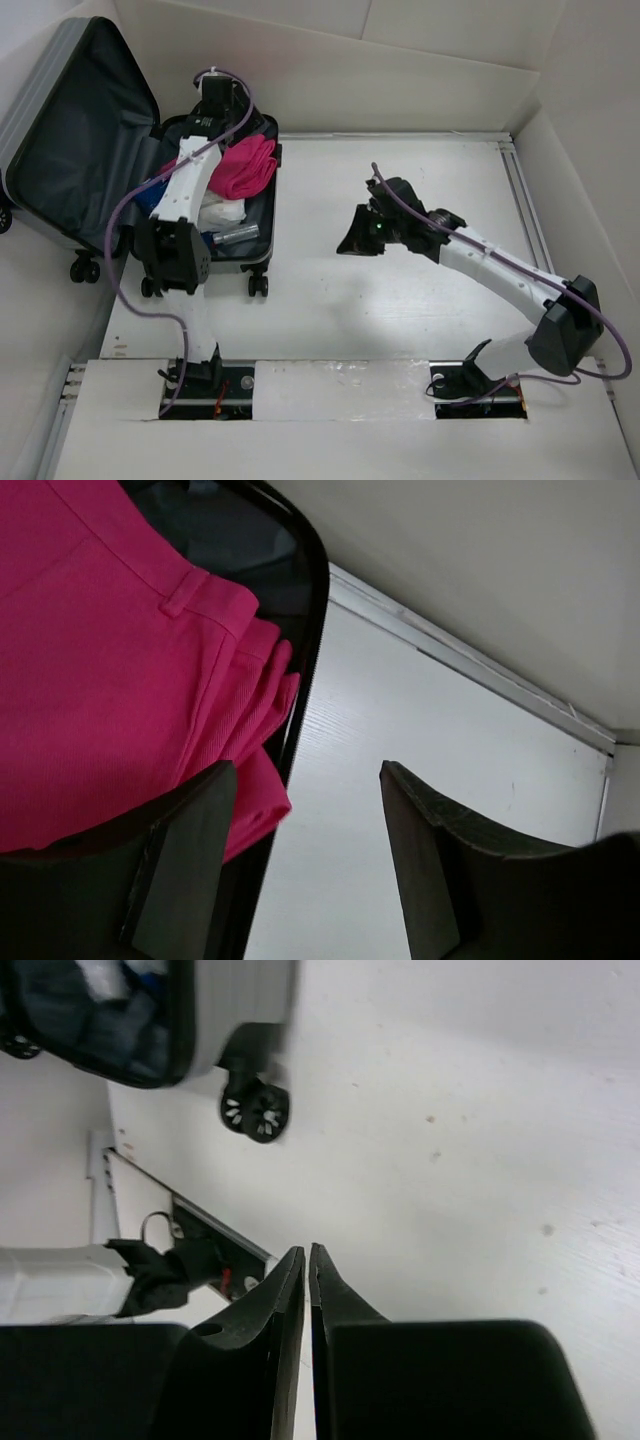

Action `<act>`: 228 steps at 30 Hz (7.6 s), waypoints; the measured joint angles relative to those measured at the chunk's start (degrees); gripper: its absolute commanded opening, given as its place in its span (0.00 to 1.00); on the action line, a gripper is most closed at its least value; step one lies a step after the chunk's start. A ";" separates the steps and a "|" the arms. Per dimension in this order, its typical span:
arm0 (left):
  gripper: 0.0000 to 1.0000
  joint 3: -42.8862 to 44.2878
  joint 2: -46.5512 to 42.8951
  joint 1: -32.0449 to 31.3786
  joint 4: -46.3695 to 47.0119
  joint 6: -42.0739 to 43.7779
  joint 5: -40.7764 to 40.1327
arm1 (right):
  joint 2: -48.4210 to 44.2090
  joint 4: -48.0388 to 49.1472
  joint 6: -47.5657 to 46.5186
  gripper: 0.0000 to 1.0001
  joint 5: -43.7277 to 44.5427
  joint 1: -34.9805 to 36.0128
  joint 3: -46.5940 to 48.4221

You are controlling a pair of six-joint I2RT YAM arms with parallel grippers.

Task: Pack the luggage

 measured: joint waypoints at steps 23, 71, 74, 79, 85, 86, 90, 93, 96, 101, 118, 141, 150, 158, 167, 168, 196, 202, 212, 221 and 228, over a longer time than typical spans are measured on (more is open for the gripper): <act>0.50 -29.46 -2.14 0.28 15.50 -7.74 3.69 | -3.91 -4.00 -2.36 0.15 6.45 -0.04 -6.99; 0.84 -23.08 -35.04 30.69 -34.45 -7.28 -53.53 | -23.32 -4.44 -15.54 0.48 -6.14 11.41 -16.72; 0.84 -21.38 -34.49 31.10 -34.56 -6.82 -53.57 | -23.32 -4.48 -16.76 0.48 -6.14 11.41 -16.72; 0.83 -14.88 -29.99 30.77 -34.25 -5.88 -54.45 | -23.26 -5.62 -18.45 0.48 -6.12 11.41 -16.72; 0.72 -6.27 -23.65 30.86 -35.26 -5.25 -55.91 | -22.58 -5.92 -19.32 0.48 -6.12 11.41 -16.87; 0.72 -4.02 -22.51 30.86 -36.04 -5.33 -55.87 | -22.38 -5.95 -19.34 0.48 -6.12 11.41 -16.98; 0.72 1.25 -21.11 30.82 -36.39 -5.25 -56.48 | -20.92 -5.95 -19.74 0.48 -6.12 11.41 -17.09; 0.69 1.57 -22.29 30.88 -36.98 -5.18 -56.74 | -20.09 -5.90 -19.96 0.48 -6.14 11.41 -17.29; 0.71 6.36 -22.03 30.84 -37.86 -4.85 -54.36 | -19.71 -5.88 -19.98 0.48 -6.25 11.41 -17.59; 0.86 15.74 -23.34 28.35 -32.13 -3.34 -43.63 | -18.10 -5.64 -20.15 0.53 -6.93 11.41 -17.64; 0.91 -11.39 -32.76 30.58 -1.53 -30.53 -7.85 | -15.43 -6.43 -20.35 0.55 -6.84 11.82 -17.46; 0.74 -14.58 -29.18 40.04 7.06 -45.13 -10.51 | -14.97 -12.35 -20.81 0.55 -3.61 11.82 -15.45; 0.00 -14.82 -29.53 45.05 4.59 -46.21 1.40 | -12.94 -12.70 -20.79 0.55 -4.00 11.69 -14.64; 0.00 -26.84 -34.03 28.13 16.79 -38.58 -7.58 | -12.98 -12.68 -20.33 0.55 -4.42 11.67 -14.60; 0.54 -37.18 -34.42 -14.80 28.44 -25.64 -9.40 | -11.78 -12.15 -18.84 0.58 -3.08 11.04 -10.64; 0.43 -38.99 -34.36 -17.92 28.63 -25.14 -8.94 | -11.45 -11.80 -18.56 0.60 -2.71 10.67 -9.90; 0.81 4.87 -13.79 27.04 -9.94 -15.98 -14.03 | -10.56 -9.55 -17.62 0.00 -4.85 -0.70 -6.73; 0.80 16.87 1.11 27.54 -18.64 -9.99 -12.68 | -11.15 -9.57 -17.77 0.00 -4.63 -0.72 -6.73; 0.77 16.24 9.55 31.74 -21.33 -4.48 -8.57 | -4.66 -10.25 -17.03 0.03 -3.06 -1.81 -0.24; 0.77 -6.23 5.92 24.09 4.59 -6.43 -3.48 | 4.52 -7.76 -14.14 0.16 -0.28 -4.26 9.62; 0.77 -31.54 -11.61 9.20 20.55 -13.33 7.58 | 8.35 -6.51 -12.63 0.52 0.46 -10.93 11.23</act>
